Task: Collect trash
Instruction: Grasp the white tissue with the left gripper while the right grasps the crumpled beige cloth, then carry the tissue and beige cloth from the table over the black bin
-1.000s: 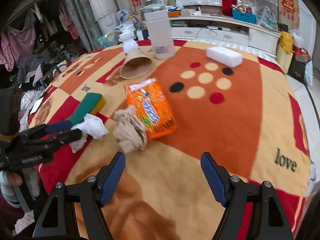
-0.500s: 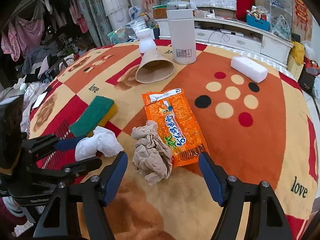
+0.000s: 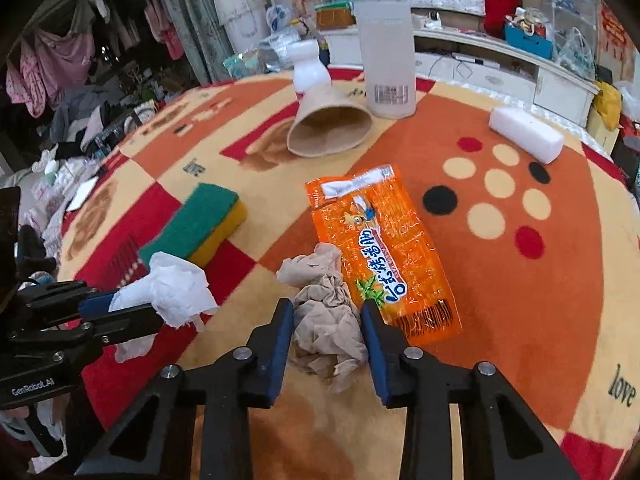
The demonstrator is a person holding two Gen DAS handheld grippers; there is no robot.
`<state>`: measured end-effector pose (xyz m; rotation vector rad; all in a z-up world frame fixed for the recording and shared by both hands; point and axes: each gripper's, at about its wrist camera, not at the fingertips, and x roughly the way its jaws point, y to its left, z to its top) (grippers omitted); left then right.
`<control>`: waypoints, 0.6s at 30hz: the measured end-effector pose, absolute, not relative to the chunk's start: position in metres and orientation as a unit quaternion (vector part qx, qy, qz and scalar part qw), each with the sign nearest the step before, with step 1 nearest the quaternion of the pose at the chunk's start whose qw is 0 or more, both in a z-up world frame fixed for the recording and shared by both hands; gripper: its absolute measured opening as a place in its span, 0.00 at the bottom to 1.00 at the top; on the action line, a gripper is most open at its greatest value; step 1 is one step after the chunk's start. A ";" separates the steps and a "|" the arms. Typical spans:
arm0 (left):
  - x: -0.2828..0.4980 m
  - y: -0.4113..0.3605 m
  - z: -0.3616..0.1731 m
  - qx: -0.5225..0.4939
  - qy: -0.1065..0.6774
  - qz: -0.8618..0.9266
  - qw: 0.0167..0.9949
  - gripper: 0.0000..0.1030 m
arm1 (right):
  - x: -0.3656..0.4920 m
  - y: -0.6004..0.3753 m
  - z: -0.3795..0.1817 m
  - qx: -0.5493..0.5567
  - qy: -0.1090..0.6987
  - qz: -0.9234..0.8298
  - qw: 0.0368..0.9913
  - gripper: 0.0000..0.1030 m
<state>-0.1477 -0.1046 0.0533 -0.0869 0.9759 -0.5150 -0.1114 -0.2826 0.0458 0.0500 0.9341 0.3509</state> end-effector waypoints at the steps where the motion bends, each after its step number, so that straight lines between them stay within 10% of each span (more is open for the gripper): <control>1: -0.150 -0.108 0.055 -0.040 0.461 -0.245 0.852 0.20 | -0.117 -0.286 0.051 0.022 0.443 0.167 0.881 0.32; 18: -0.173 -0.212 0.051 -0.025 0.469 -0.312 0.826 0.20 | -0.192 -0.379 0.066 0.025 0.426 0.080 0.901 0.32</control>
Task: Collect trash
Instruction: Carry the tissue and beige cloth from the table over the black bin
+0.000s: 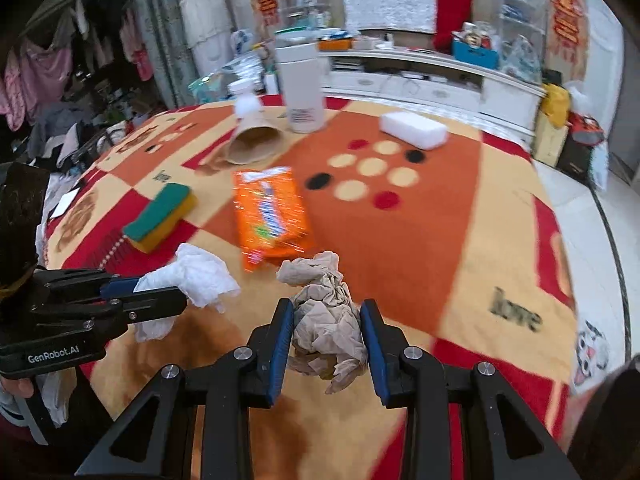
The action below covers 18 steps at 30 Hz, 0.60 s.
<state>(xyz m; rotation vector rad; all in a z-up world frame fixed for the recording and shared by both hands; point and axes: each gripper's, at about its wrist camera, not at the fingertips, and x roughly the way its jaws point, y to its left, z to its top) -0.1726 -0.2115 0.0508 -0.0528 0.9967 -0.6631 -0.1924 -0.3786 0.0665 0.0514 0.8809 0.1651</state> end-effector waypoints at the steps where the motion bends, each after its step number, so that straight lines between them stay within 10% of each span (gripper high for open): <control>1: -0.174 -0.217 0.050 -0.022 0.469 -0.315 0.824 0.20 | -0.196 -0.385 0.066 0.029 0.426 0.074 0.901 0.32; 18: -0.188 -0.321 0.043 0.027 0.469 -0.348 0.811 0.20 | -0.241 -0.482 0.062 0.074 0.423 -0.015 0.903 0.32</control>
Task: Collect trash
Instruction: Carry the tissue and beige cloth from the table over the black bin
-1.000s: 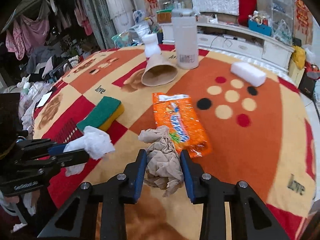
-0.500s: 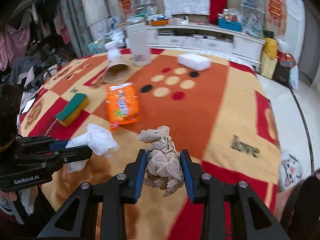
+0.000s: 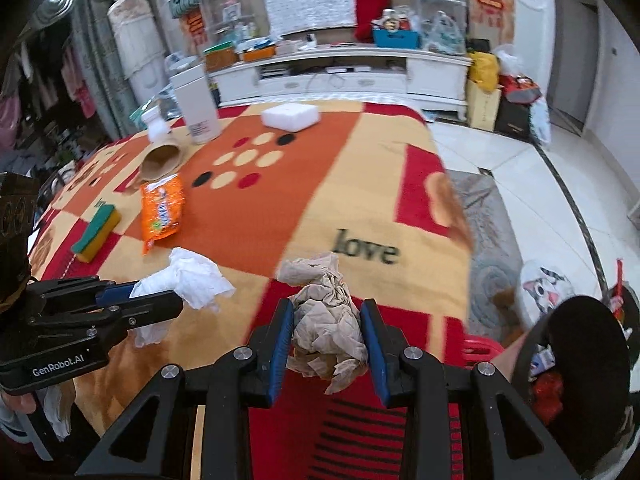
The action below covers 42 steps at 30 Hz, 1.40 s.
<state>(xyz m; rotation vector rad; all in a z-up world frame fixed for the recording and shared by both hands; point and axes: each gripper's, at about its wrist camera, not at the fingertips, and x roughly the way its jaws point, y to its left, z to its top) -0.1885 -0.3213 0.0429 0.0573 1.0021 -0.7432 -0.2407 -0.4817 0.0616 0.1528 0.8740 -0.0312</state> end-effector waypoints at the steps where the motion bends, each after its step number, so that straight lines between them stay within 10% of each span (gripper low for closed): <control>1: -0.188 -0.326 0.043 0.029 0.469 -0.349 0.811 0.20 | -0.243 -0.487 0.061 0.077 0.422 -0.021 0.903 0.32; 42: -0.229 -0.550 0.043 0.085 0.467 -0.488 0.733 0.20 | -0.336 -0.688 0.044 0.156 0.423 -0.218 0.866 0.32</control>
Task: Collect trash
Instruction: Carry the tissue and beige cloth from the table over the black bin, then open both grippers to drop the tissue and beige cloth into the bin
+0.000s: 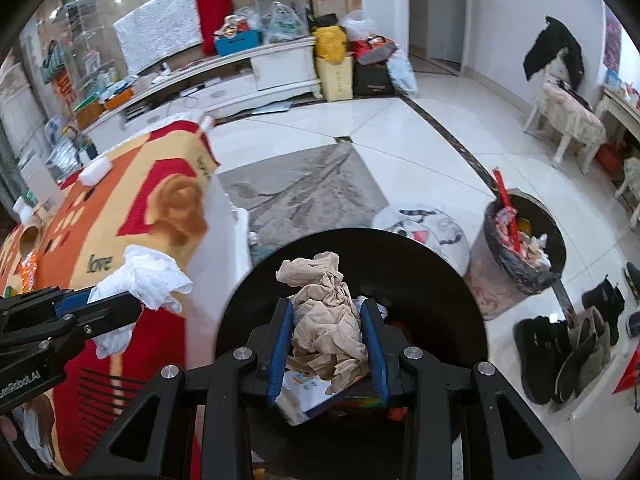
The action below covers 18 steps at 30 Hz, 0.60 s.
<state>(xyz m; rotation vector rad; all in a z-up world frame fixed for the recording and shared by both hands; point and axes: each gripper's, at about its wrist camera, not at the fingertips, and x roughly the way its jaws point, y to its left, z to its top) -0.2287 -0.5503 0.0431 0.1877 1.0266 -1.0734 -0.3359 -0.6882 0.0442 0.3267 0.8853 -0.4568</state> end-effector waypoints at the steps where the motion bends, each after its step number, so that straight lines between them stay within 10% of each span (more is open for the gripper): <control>1: -0.229 -0.555 0.041 0.084 0.471 -0.491 0.728 0.20 | -0.338 -0.693 0.043 0.159 0.423 -0.221 0.864 0.32; 18: -0.241 -0.595 0.018 0.081 0.500 -0.508 0.697 0.20 | -0.355 -0.720 0.019 0.194 0.434 -0.241 0.846 0.32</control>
